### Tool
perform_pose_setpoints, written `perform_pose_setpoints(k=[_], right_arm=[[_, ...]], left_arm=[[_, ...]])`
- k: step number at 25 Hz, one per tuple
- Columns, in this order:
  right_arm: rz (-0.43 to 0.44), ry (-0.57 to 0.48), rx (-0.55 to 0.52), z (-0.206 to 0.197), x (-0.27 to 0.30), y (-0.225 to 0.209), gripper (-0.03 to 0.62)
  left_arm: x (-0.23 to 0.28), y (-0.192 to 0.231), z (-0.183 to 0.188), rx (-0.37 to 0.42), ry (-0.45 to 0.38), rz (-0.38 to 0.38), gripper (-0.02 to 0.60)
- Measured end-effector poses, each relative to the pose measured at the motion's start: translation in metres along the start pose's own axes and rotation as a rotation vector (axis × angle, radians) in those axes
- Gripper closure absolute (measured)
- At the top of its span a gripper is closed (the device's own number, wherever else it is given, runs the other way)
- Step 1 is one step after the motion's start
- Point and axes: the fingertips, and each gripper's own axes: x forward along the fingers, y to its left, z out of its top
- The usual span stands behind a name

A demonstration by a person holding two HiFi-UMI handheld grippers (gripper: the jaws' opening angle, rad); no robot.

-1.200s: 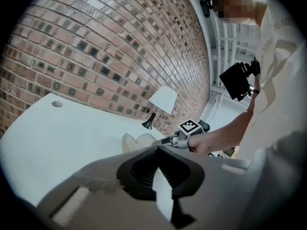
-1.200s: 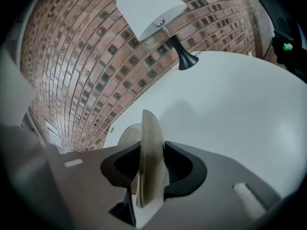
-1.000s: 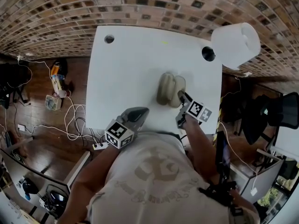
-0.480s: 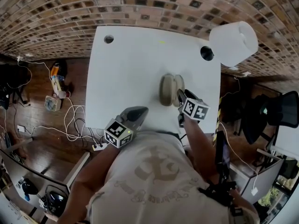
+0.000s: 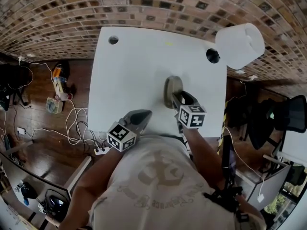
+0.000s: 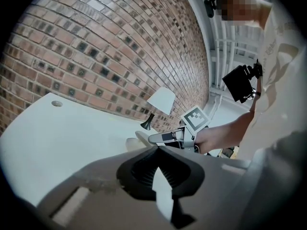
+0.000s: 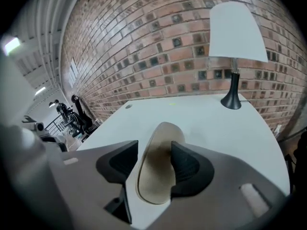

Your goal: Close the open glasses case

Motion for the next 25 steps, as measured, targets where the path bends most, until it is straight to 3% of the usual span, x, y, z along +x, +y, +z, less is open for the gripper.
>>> perform_pose_setpoints(k=[10,15,17,25], right_arm=[[0.097,0.035,0.001,-0.007,0.02,0.022,0.409],[0.061,0.078,-0.032,-0.01,0.028,0.01,0.556],[0.062,0.093,-0.05,-0.011,0.03,0.008,0.586],[0.067,0.112,-0.093,-0.013,0.032,0.009,0.586]], left_arm=[[-0.006,0.001,-0.003,-0.023,-0.003,0.015,0.575],[-0.007,0.001,0.0,-0.02,-0.006,0.014,0.575],[-0.006,0.001,-0.001,-0.023,-0.007,0.014,0.575],[-0.004,-0.002,-0.001,-0.026,-0.015,0.006,0.575]])
